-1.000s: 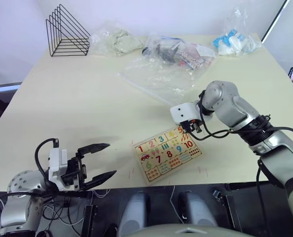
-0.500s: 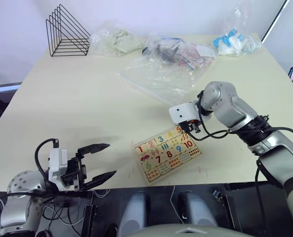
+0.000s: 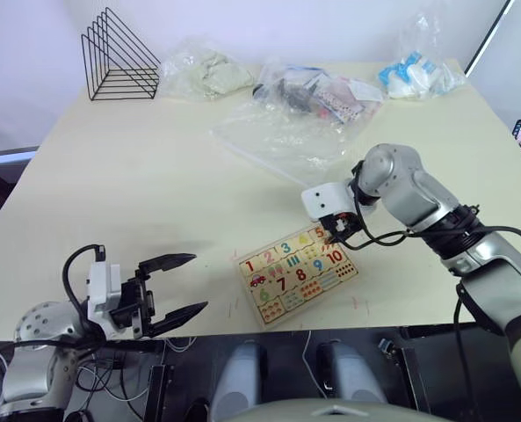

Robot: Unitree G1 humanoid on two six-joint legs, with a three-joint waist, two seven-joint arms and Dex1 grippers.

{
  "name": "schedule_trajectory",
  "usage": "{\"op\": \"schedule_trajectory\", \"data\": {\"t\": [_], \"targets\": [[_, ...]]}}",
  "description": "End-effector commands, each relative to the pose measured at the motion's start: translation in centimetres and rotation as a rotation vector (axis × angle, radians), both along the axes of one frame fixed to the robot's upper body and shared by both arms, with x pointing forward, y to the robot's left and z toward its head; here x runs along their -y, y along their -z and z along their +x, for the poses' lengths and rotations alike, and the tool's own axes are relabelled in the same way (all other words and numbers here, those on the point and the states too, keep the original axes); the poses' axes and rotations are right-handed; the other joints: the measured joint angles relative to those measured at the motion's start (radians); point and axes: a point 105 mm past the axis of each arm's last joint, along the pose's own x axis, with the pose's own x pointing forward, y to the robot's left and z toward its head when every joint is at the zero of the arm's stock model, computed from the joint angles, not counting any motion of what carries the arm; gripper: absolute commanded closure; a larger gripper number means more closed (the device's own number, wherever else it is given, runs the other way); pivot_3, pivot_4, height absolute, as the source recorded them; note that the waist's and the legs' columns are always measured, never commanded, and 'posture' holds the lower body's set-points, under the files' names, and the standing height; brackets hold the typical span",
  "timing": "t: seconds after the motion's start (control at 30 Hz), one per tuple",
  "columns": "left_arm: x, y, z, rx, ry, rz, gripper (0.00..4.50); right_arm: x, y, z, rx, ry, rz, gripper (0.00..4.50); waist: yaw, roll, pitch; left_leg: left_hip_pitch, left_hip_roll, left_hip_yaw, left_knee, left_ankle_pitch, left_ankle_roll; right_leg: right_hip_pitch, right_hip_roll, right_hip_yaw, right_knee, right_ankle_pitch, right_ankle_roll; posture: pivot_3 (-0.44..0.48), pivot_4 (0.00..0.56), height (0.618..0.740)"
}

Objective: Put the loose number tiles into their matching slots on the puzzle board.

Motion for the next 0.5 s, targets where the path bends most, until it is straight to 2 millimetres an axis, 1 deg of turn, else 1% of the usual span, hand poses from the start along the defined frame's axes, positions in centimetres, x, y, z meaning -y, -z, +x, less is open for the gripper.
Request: {"op": "schedule_trajectory", "data": {"t": [0.03, 0.07, 0.17, 0.2, 0.23, 0.27, 0.5], "targets": [[-0.1, -0.3, 0.0, 0.021, -0.006, 0.001, 0.00, 0.3, -2.0, -0.4, -0.013, 0.013, 0.104, 1.69, 0.000, 0.000, 0.000, 0.000, 0.000, 0.000, 0.000, 0.000, 0.000, 0.000, 0.000, 0.000, 0.000, 0.000, 0.000, 0.000, 0.150, 0.740], [-0.1, -0.3, 0.1, 0.020, -0.004, 0.001, 0.00, 0.5, -2.1, -0.3, -0.008, 0.028, 0.124, 1.86, 0.000, 0.000, 0.000, 0.000, 0.000, 0.000, 0.000, 0.000, 0.000, 0.000, 0.000, 0.000, 0.000, 0.000, 0.000, 0.000, 0.150, 0.740], [0.1, -0.3, 0.2, 0.019, 0.001, -0.001, 0.00, 1.1, -2.3, 0.0, 0.001, 0.074, 0.186, 3.42, -0.001, 0.000, 0.000, 0.000, 0.000, 0.000, 0.000, 0.000, 0.000, 0.000, 0.000, 0.000, 0.000, 0.000, 0.000, 0.000, 0.150, 0.740], [0.2, -0.3, 0.2, 0.019, 0.003, -0.002, 0.00, 1.2, -2.3, 0.0, 0.003, 0.089, 0.212, 3.81, -0.001, 0.000, 0.000, 0.000, 0.000, 0.000, 0.000, 0.000, 0.000, 0.000, 0.000, 0.000, 0.000, 0.000, 0.000, 0.000, 0.150, 0.740], [0.2, -0.3, 0.2, 0.018, 0.005, -0.003, 0.00, 1.3, -2.3, 0.0, 0.005, 0.105, 0.235, 4.01, -0.001, 0.000, 0.000, 0.000, 0.000, 0.000, 0.000, 0.000, 0.000, 0.000, 0.000, 0.000, 0.000, 0.000, 0.000, 0.000, 0.150, 0.740], [0.2, -0.3, 0.2, 0.018, 0.006, -0.003, 0.00, 1.4, -2.3, 0.1, 0.009, 0.116, 0.255, 4.41, -0.001, 0.000, 0.000, 0.000, 0.000, 0.000, 0.000, 0.000, 0.000, 0.000, 0.000, 0.000, 0.000, 0.000, 0.000, 0.000, 0.150, 0.740], [0.1, -0.6, 0.5, 0.021, 0.014, 0.002, 0.00, 1.7, -2.1, -0.6, -0.008, 0.188, 0.439, 4.41, 0.000, 0.000, 0.000, 0.000, 0.000, 0.000, 0.000, 0.000, 0.000, 0.000, 0.000, 0.000, 0.000, 0.000, 0.000, 0.000, 0.150, 0.740]]}}
